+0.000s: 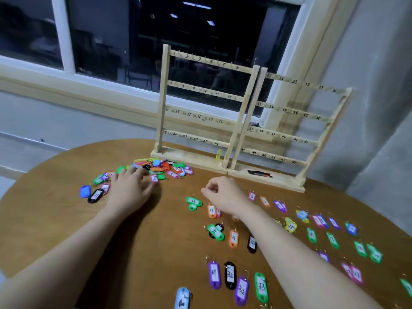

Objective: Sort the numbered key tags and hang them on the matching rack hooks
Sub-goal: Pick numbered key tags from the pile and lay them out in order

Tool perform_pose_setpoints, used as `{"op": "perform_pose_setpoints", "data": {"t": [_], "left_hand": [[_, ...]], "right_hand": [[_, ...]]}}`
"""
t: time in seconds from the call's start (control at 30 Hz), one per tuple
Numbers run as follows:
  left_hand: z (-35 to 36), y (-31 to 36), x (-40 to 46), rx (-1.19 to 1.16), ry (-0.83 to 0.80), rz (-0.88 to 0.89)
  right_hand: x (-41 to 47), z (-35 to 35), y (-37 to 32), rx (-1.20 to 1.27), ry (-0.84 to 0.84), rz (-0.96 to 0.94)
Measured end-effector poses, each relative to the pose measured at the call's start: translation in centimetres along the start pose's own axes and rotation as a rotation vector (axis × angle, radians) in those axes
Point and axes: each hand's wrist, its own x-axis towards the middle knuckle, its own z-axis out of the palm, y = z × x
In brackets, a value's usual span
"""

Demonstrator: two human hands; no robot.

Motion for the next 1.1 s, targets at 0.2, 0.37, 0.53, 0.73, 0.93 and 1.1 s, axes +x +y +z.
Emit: {"op": "perform_pose_setpoints", "data": {"t": [0.2,0.37,0.53,0.73,0.93,1.1], "left_hand": [[1.4,0.4,2.8,0.050,-0.086,0.077],[2.7,-0.4,3.5,0.003,-0.087,-0.006],[3.2,-0.8,4.1,-0.056,-0.090,-0.026],[3.3,-0.9,4.3,-0.135,-0.102,-0.028],[2.7,-0.9,4.5,-0.332,0.001,-0.060],[2.2,0.0,4.5,-0.694,-0.011,-0.098]], "right_hand": [[4.5,2.4,-1.4,-0.019,-0.048,-0.053],[7.5,5.3,-2.0,-0.081,-0.062,-0.084],[11.1,7.5,-3.4,-0.122,-0.002,-0.089],[13.8,8.6,-4.0,-0.184,0.031,-0.015],[13.8,8.2,-4.1,-0.149,-0.057,0.020],[12.5,7.2,-3.3,-0.077,-0.109,0.010]]}}
